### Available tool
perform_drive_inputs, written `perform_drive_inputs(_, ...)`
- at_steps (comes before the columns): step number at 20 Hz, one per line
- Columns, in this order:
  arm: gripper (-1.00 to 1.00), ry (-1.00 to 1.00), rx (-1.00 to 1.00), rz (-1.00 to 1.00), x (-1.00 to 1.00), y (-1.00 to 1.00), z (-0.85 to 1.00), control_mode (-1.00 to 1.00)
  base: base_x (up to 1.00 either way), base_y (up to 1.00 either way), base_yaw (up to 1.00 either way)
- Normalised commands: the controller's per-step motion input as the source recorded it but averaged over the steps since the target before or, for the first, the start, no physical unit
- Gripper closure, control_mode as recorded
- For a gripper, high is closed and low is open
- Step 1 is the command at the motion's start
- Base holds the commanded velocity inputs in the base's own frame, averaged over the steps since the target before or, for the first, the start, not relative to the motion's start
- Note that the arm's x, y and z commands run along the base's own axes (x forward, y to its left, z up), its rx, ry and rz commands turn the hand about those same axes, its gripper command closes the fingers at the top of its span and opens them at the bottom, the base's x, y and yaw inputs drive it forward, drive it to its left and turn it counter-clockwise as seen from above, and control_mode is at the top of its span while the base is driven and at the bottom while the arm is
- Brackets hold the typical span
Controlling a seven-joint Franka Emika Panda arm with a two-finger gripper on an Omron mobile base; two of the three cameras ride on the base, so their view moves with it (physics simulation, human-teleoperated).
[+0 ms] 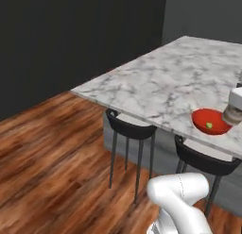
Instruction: There is a bowl on the dining counter. Grab a lemon wedge from the fridge and place it in the bowl. Then get the liquor bottle and glass cup from the cabinet and place them next to the bowl.
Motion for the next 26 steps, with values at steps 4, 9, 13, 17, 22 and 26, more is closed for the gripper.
perform_drive_inputs(4,1.00,0.00,0.00,0.00,0.00,0.00,0.00,1.00,0.67,0.70,-0.49)
perform_drive_inputs(9,1.00,0.00,0.00,0.00,0.00,0.00,0.00,1.00,0.65,0.67,-0.50)
perform_drive_inputs(13,1.00,0.00,0.00,0.00,0.00,0.00,0.00,1.00,0.67,0.44,-0.47)
perform_drive_inputs(17,1.00,0.00,0.00,0.00,0.00,0.00,0.00,1.00,0.58,0.16,-0.43)
perform_drive_inputs(22,1.00,0.00,0.00,0.00,0.00,0.00,0.00,1.00,0.53,0.01,-0.41)
perform_drive_inputs(26,1.00,0.00,0.00,0.00,0.00,0.00,0.00,1.00,0.58,0.17,-0.47)
